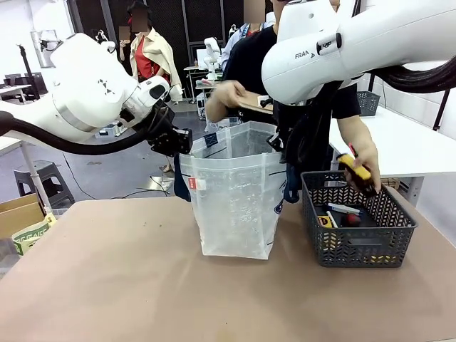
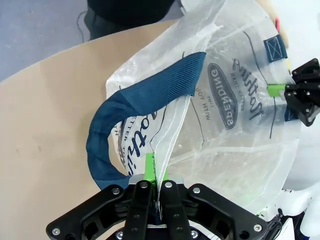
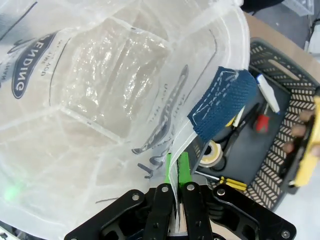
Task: Transfer purchased items from the store into the shopping bag.
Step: Move the Reusable shopping bag to the right side of the table.
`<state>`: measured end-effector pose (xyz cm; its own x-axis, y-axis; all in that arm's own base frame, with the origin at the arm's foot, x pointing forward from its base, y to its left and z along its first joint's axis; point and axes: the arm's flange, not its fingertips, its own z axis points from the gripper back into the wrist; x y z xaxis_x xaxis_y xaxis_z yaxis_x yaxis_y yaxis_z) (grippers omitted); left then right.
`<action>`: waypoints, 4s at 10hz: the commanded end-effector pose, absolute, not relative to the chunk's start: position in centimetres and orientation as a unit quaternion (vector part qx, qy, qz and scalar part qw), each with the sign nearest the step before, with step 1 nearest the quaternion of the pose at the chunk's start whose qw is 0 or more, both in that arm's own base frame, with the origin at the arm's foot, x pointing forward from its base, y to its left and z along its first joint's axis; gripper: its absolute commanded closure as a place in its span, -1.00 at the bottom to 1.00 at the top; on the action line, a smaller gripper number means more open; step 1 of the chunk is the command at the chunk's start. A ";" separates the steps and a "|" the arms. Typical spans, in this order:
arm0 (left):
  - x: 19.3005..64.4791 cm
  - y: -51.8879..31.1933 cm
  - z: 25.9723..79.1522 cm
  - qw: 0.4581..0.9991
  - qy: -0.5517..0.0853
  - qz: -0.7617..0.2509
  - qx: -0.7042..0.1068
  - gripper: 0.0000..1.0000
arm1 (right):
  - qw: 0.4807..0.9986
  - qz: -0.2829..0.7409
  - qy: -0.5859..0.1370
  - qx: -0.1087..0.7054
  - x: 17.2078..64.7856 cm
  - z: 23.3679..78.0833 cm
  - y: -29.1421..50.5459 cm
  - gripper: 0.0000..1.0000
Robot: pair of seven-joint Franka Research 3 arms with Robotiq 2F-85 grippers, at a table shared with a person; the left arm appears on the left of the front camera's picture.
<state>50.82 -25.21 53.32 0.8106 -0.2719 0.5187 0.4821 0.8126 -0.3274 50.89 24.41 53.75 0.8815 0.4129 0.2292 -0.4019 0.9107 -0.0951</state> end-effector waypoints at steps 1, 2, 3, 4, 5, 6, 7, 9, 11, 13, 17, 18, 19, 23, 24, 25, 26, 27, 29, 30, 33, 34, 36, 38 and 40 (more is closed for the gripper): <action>50.3 -24.2 53.0 0.906 -0.238 -0.246 -0.250 1.00 | 0.971 0.207 -0.121 -0.023 51.0 53.7 24.3 1.00; 50.3 -24.1 53.0 0.905 -0.235 -0.253 -0.248 1.00 | 0.971 0.207 -0.121 -0.023 51.0 53.7 24.3 1.00; 50.3 -24.1 53.0 0.903 -0.233 -0.260 -0.251 1.00 | 0.971 0.207 -0.121 -0.023 51.0 53.7 24.3 1.00; 50.2 -24.1 53.0 0.897 -0.234 -0.276 -0.253 1.00 | 0.971 0.207 -0.121 -0.023 51.0 53.7 24.3 1.00; 50.2 -24.1 53.0 0.892 -0.234 -0.289 -0.257 1.00 | 0.971 0.207 -0.121 -0.023 51.0 53.7 24.3 1.00; 50.1 -24.1 53.0 0.891 -0.231 -0.297 -0.255 1.00 | 0.971 0.207 -0.121 -0.023 51.0 53.7 24.3 1.00; 50.1 -24.1 53.0 0.890 -0.231 -0.299 -0.254 1.00 | 0.971 0.207 -0.121 -0.023 51.0 53.7 24.3 1.00; 50.1 -24.1 52.9 0.891 -0.225 -0.300 -0.257 1.00 | 0.971 0.207 -0.121 -0.023 51.0 53.7 24.3 1.00; 50.5 -24.9 52.9 0.898 -0.228 -0.290 -0.239 1.00 | 0.971 0.207 -0.121 -0.023 51.0 53.7 24.3 1.00; 50.5 -24.9 52.9 0.898 -0.228 -0.290 -0.239 1.00 | 0.971 0.207 -0.121 -0.023 51.0 53.7 24.3 1.00; 50.5 -24.9 52.9 0.898 -0.228 -0.290 -0.239 1.00 | 0.971 0.207 -0.121 -0.023 51.0 53.7 24.3 1.00; 50.5 -24.9 52.9 0.898 -0.228 -0.290 -0.239 1.00 | 0.971 0.207 -0.121 -0.023 51.0 53.7 24.3 1.00; 50.5 -24.9 52.9 0.898 -0.228 -0.290 -0.239 1.00 | 0.971 0.207 -0.121 -0.023 51.0 53.7 24.3 1.00; 50.5 -24.9 52.9 0.898 -0.228 -0.290 -0.239 1.00 | 0.971 0.207 -0.121 -0.023 51.0 53.7 24.3 1.00; 50.5 -24.9 52.9 0.898 -0.228 -0.290 -0.239 1.00 | 0.971 0.207 -0.121 -0.023 51.0 53.7 24.3 1.00; 50.5 -24.9 52.9 0.898 -0.228 -0.290 -0.239 1.00 | 0.971 0.207 -0.121 -0.023 51.0 53.7 24.3 1.00; 50.5 -24.9 52.9 0.898 -0.228 -0.290 -0.239 1.00 | 0.971 0.207 -0.121 -0.023 51.0 53.7 24.3 1.00; 50.5 -24.9 52.9 0.898 -0.228 -0.290 -0.239 1.00 | 0.971 0.207 -0.121 -0.023 51.0 53.7 24.3 1.00; 50.5 -24.9 52.9 0.898 -0.228 -0.290 -0.239 1.00 | 0.971 0.207 -0.121 -0.023 51.0 53.7 24.3 1.00; 50.5 -24.9 52.9 0.898 -0.228 -0.290 -0.239 1.00 | 0.971 0.207 -0.121 -0.023 51.0 53.7 24.3 1.00; 50.5 -24.9 52.9 0.898 -0.228 -0.290 -0.239 1.00 | 0.971 0.207 -0.121 -0.023 51.0 53.7 24.3 1.00; 50.5 -24.9 52.9 0.898 -0.228 -0.290 -0.239 1.00 | 0.971 0.207 -0.121 -0.023 51.0 53.7 24.3 1.00; 50.5 -24.9 52.9 0.898 -0.228 -0.290 -0.239 1.00 | 0.971 0.207 -0.121 -0.023 51.0 53.7 24.3 1.00; 50.5 -24.9 52.9 0.898 -0.228 -0.290 -0.239 1.00 | 0.971 0.207 -0.121 -0.023 51.0 53.7 24.3 1.00; 50.5 -24.9 52.9 0.898 -0.228 -0.290 -0.239 1.00 | 0.971 0.207 -0.121 -0.023 51.0 53.7 24.3 1.00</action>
<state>50.46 -25.03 52.64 0.7314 -0.4164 0.5400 0.6303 0.7151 -0.3023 50.88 24.45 53.71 0.8816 0.4134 0.2278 -0.4024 0.9105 -0.0950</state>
